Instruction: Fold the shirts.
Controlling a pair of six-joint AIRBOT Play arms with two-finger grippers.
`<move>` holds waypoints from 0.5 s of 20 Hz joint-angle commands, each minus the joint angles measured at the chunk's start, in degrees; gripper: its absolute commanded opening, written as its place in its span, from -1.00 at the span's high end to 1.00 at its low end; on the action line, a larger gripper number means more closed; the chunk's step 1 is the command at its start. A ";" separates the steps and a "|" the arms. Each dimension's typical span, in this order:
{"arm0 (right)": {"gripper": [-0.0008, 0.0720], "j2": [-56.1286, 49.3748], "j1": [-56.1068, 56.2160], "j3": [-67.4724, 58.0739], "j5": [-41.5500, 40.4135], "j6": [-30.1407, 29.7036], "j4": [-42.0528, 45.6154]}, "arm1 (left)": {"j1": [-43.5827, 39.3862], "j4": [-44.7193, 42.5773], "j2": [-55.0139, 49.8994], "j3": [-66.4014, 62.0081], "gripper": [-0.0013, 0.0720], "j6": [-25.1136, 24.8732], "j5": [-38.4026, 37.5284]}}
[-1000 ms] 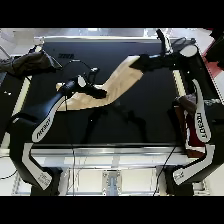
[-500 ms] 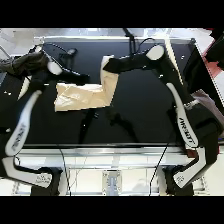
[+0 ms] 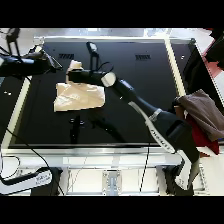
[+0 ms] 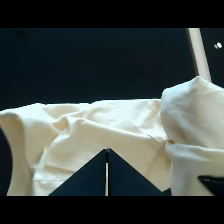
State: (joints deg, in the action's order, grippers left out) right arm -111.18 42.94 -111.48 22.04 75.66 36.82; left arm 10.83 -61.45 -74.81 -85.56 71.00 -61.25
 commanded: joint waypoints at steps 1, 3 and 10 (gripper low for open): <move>-0.22 -1.79 4.98 -0.92 -11.15 0.39 -4.07 | 3.41 0.00 1.36 0.02 0.93 -0.17 -2.32; -0.73 -1.66 5.42 -1.64 -9.57 0.37 -7.21 | 3.56 0.00 1.33 0.02 0.93 -0.98 -2.71; -0.36 2.23 -4.07 -5.05 9.55 1.29 13.90 | 3.56 0.02 1.27 0.02 0.93 -0.96 -2.69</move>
State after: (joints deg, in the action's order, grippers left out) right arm -110.56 43.48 -115.94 21.37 75.94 39.27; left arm 14.24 -61.41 -73.58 -85.56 70.17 -63.81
